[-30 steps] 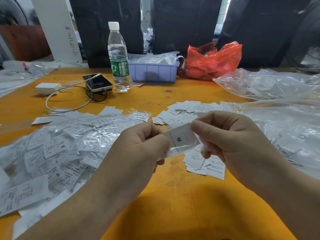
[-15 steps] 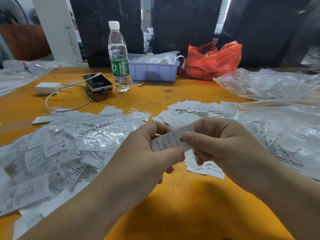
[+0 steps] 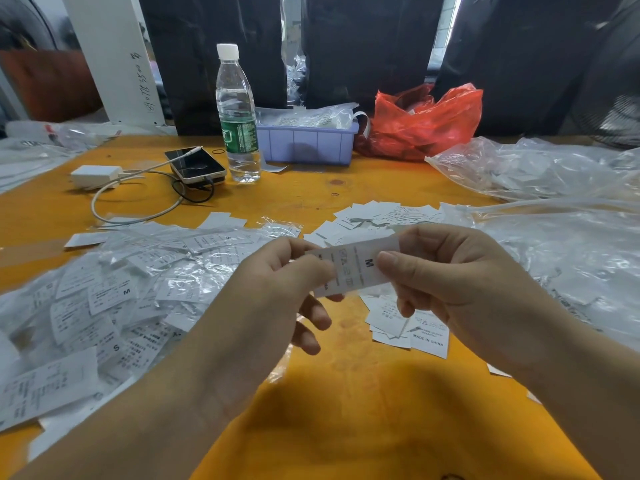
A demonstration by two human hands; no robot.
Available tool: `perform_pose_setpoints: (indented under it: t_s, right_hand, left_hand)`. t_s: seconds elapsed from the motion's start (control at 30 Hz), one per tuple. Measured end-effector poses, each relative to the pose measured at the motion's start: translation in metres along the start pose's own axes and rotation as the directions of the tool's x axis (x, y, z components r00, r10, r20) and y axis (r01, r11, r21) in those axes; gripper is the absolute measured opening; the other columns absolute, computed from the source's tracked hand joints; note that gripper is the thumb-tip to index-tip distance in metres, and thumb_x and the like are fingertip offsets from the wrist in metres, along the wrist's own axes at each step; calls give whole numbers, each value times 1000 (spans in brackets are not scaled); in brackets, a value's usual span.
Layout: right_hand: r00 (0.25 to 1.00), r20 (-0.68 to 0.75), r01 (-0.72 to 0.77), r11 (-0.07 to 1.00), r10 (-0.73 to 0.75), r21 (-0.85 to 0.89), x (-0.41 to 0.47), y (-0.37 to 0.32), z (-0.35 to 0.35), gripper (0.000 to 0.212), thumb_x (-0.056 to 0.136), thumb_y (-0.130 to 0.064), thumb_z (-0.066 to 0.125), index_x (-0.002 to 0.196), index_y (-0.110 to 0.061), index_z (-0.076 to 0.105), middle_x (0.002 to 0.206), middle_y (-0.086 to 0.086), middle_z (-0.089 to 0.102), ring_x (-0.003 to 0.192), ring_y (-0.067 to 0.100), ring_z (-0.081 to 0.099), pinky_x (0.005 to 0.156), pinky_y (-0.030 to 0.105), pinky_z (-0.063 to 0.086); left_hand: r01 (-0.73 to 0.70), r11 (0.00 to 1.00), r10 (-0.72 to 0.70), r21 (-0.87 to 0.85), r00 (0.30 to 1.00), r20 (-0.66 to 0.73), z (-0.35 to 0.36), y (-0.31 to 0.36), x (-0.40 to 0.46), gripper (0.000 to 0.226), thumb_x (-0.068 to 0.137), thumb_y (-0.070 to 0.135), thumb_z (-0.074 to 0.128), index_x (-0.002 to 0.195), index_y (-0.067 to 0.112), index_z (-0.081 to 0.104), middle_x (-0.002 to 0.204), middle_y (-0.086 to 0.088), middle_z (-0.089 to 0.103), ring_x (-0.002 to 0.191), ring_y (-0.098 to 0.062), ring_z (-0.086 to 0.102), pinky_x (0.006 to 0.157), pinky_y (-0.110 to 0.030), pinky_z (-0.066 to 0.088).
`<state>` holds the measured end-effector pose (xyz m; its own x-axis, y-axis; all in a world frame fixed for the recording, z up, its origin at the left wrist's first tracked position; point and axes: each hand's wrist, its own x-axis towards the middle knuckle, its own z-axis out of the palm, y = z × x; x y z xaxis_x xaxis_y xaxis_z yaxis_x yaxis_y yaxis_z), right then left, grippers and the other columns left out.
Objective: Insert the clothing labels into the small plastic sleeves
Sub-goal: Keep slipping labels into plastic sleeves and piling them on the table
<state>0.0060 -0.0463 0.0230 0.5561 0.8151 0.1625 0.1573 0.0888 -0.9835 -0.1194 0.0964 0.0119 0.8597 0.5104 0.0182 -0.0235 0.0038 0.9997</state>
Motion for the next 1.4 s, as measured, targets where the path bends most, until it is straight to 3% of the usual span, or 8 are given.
perform_pose_setpoints:
  t_s: [0.17,0.23,0.4,0.63,0.8,0.93,1.1,1.4]
  right_hand:
    - [999,-37,22,1000,-22,15,0,1,0,16,70,-28,71,77,-14,75,59,3,59,52,12,51,53,23,48]
    - [999,-42,23,999,-22,27,0,-1,1,10,70,-27,70,71,-18,74,57,1,58,52,11,51,53,24,48]
    - [1000,-17,24,1000,-24,10,-1,-1,5,16,74,-24,69,58,-23,70,54,-2,55,51,13,51,54,25,48]
    - [997,-56,50,999,-49,7,-1,1,2,13,71,-27,70,73,-14,74,56,2,57,52,13,52,52,23,47]
    - [994,-90,60,998,-60,1,-1,2,0,15,75,-25,69,79,-12,74,56,0,58,53,11,52,52,22,46]
    - [997,-62,39,999,-39,12,-1,4,0,19,78,-24,76,82,-6,73,60,5,57,54,12,53,55,23,47]
    - [998,-57,14,999,-11,43,-1,4,1,24,76,-23,77,85,-2,72,62,8,57,55,14,52,55,24,47]
    - [999,-44,-5,996,9,85,-2,0,4,22,71,-24,68,81,-5,69,55,0,54,50,11,48,53,23,47]
  left_hand:
    - [47,998,-49,-52,998,-37,1,2,6,33,88,2,33,91,9,65,59,-4,66,45,-13,54,37,-26,43]
    - [24,999,-25,-36,999,-29,0,2,3,36,90,0,32,89,8,67,59,-5,65,46,-13,54,37,-25,43]
    - [-42,999,42,14,999,-6,2,4,-2,36,93,2,42,77,15,72,60,-5,64,48,-13,55,40,-23,45]
    - [-75,997,75,0,997,-25,2,5,-3,24,92,12,51,78,8,69,58,-5,61,49,-15,53,40,-24,45]
    - [-97,995,97,8,995,8,1,4,-3,24,75,32,53,72,15,69,60,-4,62,51,-15,55,44,-24,46]
    - [-115,993,114,27,993,19,2,3,-4,18,75,32,56,62,23,68,60,-4,63,52,-14,55,46,-21,45]
    - [-115,993,115,0,993,26,1,2,-3,21,76,31,53,66,22,69,61,-4,63,52,-15,55,45,-22,45]
    - [-141,989,141,41,990,5,2,-1,-2,21,77,32,54,65,23,69,59,-2,64,50,-12,54,46,-20,45]
